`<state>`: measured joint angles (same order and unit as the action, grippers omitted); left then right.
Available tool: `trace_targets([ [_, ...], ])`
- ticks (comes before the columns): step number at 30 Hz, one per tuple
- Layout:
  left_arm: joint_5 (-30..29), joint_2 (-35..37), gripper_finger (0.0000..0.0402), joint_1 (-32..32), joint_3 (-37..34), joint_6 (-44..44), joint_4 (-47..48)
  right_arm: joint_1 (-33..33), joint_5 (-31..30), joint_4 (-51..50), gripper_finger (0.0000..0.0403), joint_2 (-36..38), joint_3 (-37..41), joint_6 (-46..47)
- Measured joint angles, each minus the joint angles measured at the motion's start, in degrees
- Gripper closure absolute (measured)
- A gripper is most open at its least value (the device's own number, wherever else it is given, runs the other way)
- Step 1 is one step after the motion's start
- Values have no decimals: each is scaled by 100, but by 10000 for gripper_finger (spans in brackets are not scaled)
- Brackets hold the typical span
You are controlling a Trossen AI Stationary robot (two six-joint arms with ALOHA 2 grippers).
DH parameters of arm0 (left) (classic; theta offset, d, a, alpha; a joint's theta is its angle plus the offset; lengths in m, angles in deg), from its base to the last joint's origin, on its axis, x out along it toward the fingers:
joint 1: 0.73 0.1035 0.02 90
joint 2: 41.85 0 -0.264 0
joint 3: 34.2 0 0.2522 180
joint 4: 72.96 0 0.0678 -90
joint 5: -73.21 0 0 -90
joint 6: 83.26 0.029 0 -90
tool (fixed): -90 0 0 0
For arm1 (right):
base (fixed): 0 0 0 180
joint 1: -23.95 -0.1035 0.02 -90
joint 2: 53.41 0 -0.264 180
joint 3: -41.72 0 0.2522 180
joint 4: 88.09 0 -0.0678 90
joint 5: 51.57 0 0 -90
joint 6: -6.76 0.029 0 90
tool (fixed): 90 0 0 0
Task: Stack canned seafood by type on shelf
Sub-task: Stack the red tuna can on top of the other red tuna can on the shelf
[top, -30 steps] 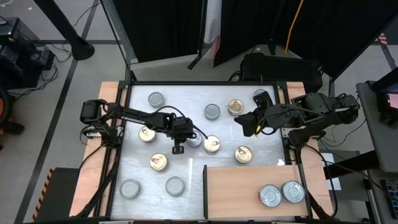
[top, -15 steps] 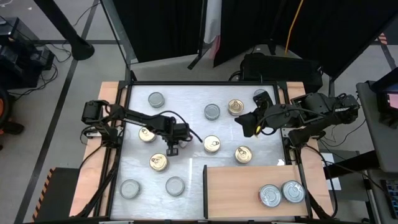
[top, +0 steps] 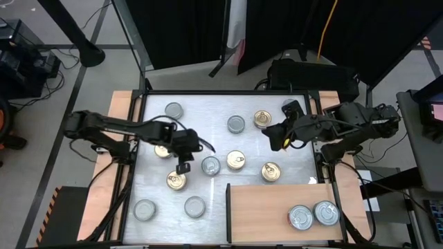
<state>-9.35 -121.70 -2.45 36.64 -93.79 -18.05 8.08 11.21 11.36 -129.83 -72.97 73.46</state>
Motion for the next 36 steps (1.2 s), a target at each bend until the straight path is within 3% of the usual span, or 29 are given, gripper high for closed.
trace_targets([
  [5,-324,-285,391,-302,-76,652,-737,188,18,9,279,0,0,-163],
  [18,-504,-1102,400,-539,-404,410,-1639,257,55,39,279,0,0,-136],
  [36,-769,-1268,401,-705,-404,38,-1642,292,55,13,279,0,0,-161],
])
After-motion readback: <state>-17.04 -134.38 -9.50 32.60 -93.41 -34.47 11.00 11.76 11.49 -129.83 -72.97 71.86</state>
